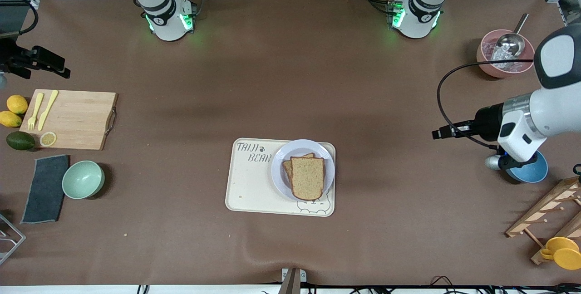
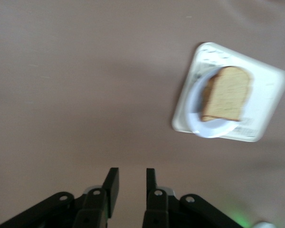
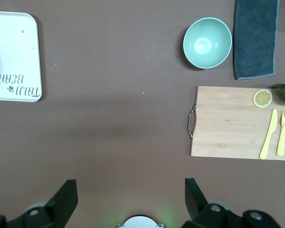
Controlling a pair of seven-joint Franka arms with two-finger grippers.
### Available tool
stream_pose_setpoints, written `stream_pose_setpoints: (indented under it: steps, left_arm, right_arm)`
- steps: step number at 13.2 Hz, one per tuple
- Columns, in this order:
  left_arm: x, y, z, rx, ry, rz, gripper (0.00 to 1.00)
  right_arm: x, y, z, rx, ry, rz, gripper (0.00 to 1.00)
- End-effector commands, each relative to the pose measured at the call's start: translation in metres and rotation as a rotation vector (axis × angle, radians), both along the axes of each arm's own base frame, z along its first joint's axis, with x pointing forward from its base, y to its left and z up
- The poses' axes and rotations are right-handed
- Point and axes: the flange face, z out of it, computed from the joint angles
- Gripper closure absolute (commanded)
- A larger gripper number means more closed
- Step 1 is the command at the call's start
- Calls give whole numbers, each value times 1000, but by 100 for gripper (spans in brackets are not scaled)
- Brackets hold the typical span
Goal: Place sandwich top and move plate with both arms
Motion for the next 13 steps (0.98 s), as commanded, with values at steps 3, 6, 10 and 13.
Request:
stream_pose_setpoints:
  steps: [3, 6, 10, 13]
  left_arm:
    - [-30, 8, 56, 231, -69, -31, 25]
    - [-47, 17, 88, 255, -95, -11, 0]
    - [-71, 41, 114, 289, -129, -13, 0]
    - [-78, 57, 120, 297, -137, -58, 0]
  right_arm:
    - [-7, -29, 7, 28, -20, 41, 0]
    - [-8, -36, 7, 42, -27, 63, 0]
    - [-9, -39, 8, 40, -33, 52, 0]
    - [-8, -24, 8, 27, -32, 50, 0]
